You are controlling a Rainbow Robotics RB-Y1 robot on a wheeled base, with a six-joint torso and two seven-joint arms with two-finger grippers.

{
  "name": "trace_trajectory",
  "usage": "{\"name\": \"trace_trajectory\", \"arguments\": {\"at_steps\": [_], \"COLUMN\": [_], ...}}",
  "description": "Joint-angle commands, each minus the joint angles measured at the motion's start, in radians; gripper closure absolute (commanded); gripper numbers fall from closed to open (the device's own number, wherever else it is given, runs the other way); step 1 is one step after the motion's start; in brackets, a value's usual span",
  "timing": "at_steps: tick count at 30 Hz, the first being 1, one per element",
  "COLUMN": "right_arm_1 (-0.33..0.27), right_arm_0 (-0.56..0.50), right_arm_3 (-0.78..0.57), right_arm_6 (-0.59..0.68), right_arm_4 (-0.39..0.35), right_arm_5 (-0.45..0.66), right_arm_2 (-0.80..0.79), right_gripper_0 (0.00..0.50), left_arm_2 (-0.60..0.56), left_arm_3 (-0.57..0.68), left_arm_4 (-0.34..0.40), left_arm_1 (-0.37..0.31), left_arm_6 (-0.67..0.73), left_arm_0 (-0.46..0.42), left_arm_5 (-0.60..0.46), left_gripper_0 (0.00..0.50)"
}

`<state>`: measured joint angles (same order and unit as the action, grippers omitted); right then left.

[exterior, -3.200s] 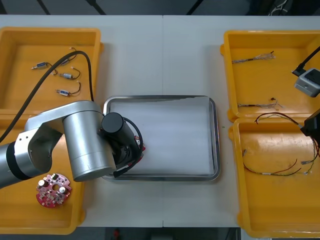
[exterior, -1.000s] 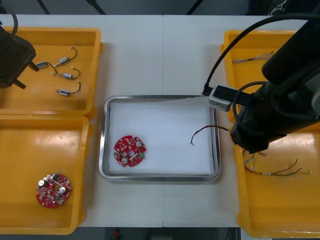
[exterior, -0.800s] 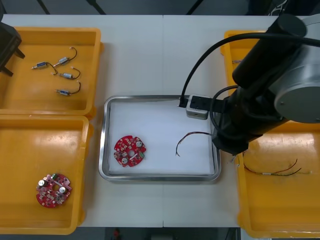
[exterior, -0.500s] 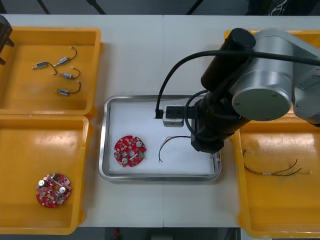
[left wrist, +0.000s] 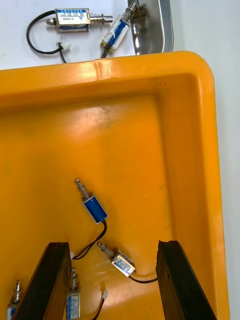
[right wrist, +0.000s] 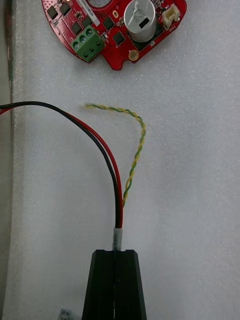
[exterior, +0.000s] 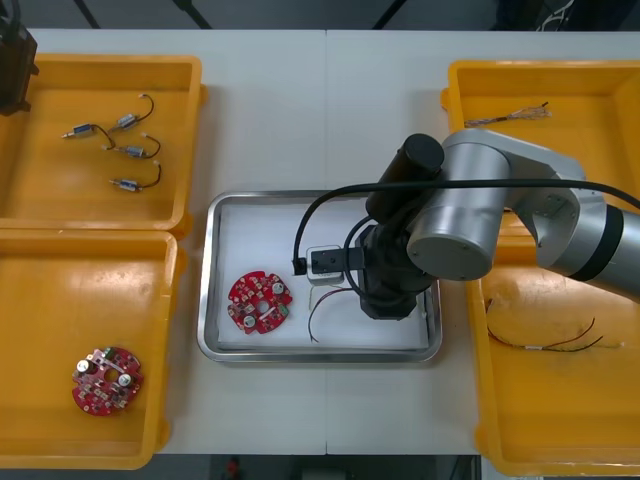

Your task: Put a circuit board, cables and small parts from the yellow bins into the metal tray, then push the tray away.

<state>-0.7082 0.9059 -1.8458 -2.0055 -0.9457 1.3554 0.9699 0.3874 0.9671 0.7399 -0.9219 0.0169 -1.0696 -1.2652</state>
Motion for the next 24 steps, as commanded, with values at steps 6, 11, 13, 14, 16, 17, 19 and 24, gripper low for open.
{"name": "trace_trajectory", "arguments": {"at_steps": [6,11,13,14,16,17,19,24], "right_arm_1": [0.059,0.061,0.059,0.058,0.053,0.05,0.049,0.042], "right_arm_0": [0.033,0.03,0.028,0.03,0.03,0.03,0.03,0.03], "right_arm_3": [0.048,0.051,0.051,0.051,0.051,0.051,0.051,0.027], "right_arm_6": [-0.012,-0.007,-0.006,-0.001,0.004,0.007,0.008,0.028], "right_arm_4": [0.028,0.022,0.019,0.015,0.01,0.007,0.002,-0.015], "right_arm_5": [-0.024,-0.021,-0.021,-0.021,-0.018,-0.016,-0.01,0.062], "right_arm_2": [0.033,0.033,0.033,0.033,0.033,0.032,0.023,-0.059], "right_gripper_0": [0.49,0.423,0.231,0.098,0.0,0.0,0.0,0.0], "left_arm_2": [-0.027,-0.027,-0.027,-0.024,-0.022,-0.019,-0.004,0.053], "left_arm_3": [-0.13,-0.189,-0.199,-0.206,-0.215,-0.22,-0.223,-0.257], "left_arm_4": [-0.059,-0.042,-0.036,-0.031,-0.025,-0.02,-0.016,-0.007], "left_arm_1": [0.083,0.11,0.117,0.12,0.123,0.127,0.129,0.141], "left_arm_6": [-0.005,0.02,0.026,0.029,0.032,0.035,0.037,0.046], "left_arm_0": [-0.059,-0.059,-0.059,-0.059,-0.059,-0.059,-0.059,-0.059], "left_arm_5": [0.151,0.214,0.228,0.237,0.244,0.248,0.259,0.314], "left_gripper_0": [0.0,0.0,0.0,0.0,0.0,0.0,0.0,0.0]}}
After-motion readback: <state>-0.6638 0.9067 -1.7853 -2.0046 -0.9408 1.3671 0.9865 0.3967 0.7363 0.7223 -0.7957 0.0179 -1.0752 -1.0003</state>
